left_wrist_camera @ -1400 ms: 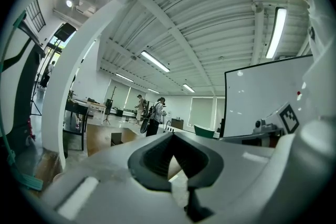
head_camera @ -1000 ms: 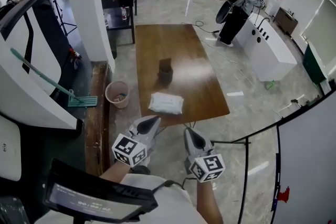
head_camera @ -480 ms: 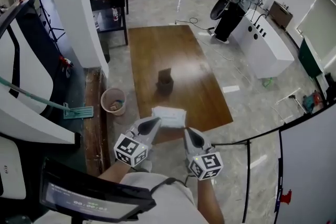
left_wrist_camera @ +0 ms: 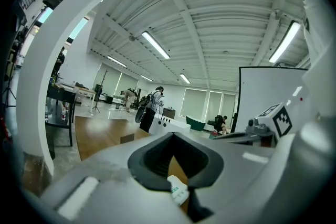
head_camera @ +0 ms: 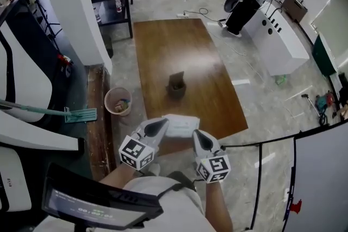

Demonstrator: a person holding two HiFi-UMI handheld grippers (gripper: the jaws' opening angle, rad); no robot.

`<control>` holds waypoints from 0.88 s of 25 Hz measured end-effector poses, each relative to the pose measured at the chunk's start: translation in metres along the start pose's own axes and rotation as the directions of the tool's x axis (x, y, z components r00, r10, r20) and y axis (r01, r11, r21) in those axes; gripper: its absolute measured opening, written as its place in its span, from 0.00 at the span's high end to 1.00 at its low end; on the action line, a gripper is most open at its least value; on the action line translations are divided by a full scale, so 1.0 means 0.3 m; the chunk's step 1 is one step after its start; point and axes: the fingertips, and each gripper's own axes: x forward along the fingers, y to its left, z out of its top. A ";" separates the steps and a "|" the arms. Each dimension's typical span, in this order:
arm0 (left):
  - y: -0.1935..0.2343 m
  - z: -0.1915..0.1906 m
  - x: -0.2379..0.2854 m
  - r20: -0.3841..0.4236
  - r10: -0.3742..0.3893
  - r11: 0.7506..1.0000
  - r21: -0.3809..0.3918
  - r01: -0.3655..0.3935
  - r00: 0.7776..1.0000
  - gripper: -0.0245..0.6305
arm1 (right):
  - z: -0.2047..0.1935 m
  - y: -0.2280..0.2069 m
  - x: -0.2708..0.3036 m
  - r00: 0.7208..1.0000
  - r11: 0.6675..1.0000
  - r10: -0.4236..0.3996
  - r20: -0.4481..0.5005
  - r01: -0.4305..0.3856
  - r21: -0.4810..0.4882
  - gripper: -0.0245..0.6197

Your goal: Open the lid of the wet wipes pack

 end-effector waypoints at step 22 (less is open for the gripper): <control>0.075 -0.391 0.120 -0.286 0.098 0.995 0.025 -0.095 0.953 0.95 | -0.280 -0.088 0.276 0.899 0.914 0.252 -0.358 -0.343 -0.217 0.92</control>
